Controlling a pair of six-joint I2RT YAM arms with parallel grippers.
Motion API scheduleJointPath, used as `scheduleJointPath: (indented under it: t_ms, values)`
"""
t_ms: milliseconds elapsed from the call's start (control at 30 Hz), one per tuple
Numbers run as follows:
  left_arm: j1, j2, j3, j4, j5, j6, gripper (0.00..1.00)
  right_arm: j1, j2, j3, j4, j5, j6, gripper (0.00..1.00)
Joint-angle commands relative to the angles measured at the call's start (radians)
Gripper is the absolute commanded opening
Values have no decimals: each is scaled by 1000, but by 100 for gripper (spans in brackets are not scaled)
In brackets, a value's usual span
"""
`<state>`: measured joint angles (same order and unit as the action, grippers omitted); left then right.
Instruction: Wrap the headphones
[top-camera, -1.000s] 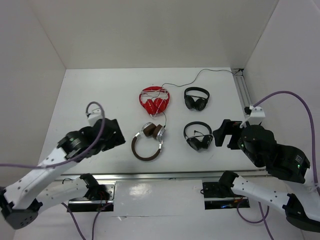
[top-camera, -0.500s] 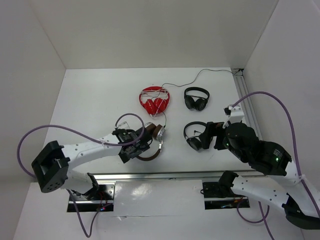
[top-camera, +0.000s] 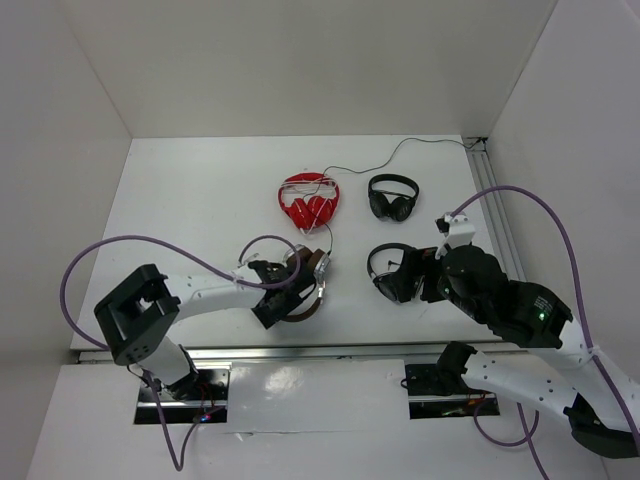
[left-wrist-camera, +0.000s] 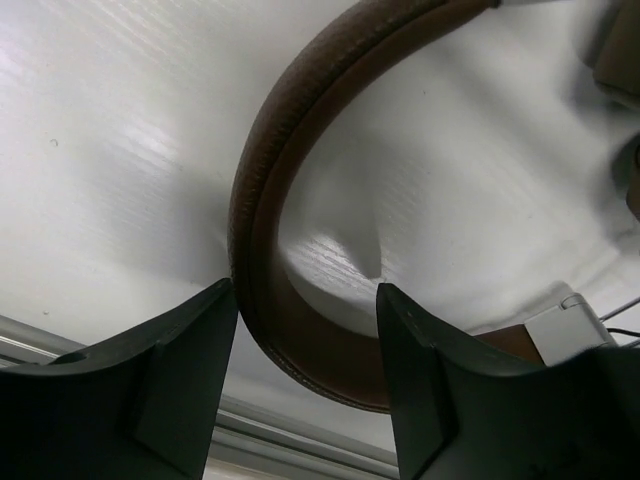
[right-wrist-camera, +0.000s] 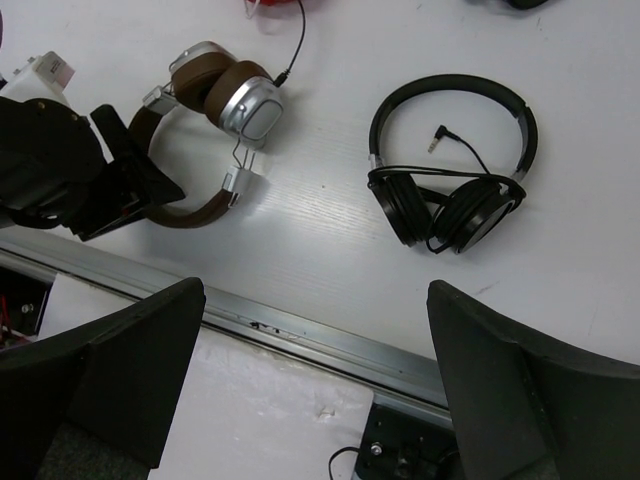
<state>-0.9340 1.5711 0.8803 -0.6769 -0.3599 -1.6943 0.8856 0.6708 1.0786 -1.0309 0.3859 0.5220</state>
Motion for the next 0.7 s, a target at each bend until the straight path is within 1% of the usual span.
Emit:
scheduleJointPath:
  t_ms: [0,67,133,167,200,233,267,333,433,500,533,567,633,667]
  values:
    - [-5,9,-64,-6,30,-102,70,3,-7,0,71,-4,-16,99]
    - [-5,-9,-93,-6,30,-116,62,3,-7,0,71,-4,-16,99]
    - [-5,-25,-105,-6,21,-116,51,3,-16,0,71,-4,-16,99]
    - [-5,-25,-106,-6,21,-116,38,3,-16,0,80,-4,-16,99]
    - [-5,-25,-106,-6,21,-116,28,3,-16,0,80,-4,-16,99]
    - [-5,-25,-106,-6,21,-116,12,3,-16,0,80,-4,-16,99]
    - [-5,-25,-106,-15,32,-116,2,3,-16,0,80,-4,-16,99]
    - [-5,-34,-95,-39,32,-116,0,3,-25,0,80,-4,-25,99]
    - [-52,-80,-63,-186,-37,-154,0,3,-25,0,89,-18,-36,99]
    - [-109,-163,-15,-297,-92,-189,0,3,-36,0,103,-45,-57,99]
    - [-127,-195,2,-406,-146,-206,0,3,-63,0,117,-91,-88,99]
    - [-155,-262,37,-465,-169,-246,0,3,-79,-12,159,-122,-106,99]
    - [-155,-328,78,-564,-236,-246,0,3,-141,-32,216,-203,-143,99]
    - [-155,-359,126,-649,-258,-228,0,3,-163,-43,270,-217,-167,99]
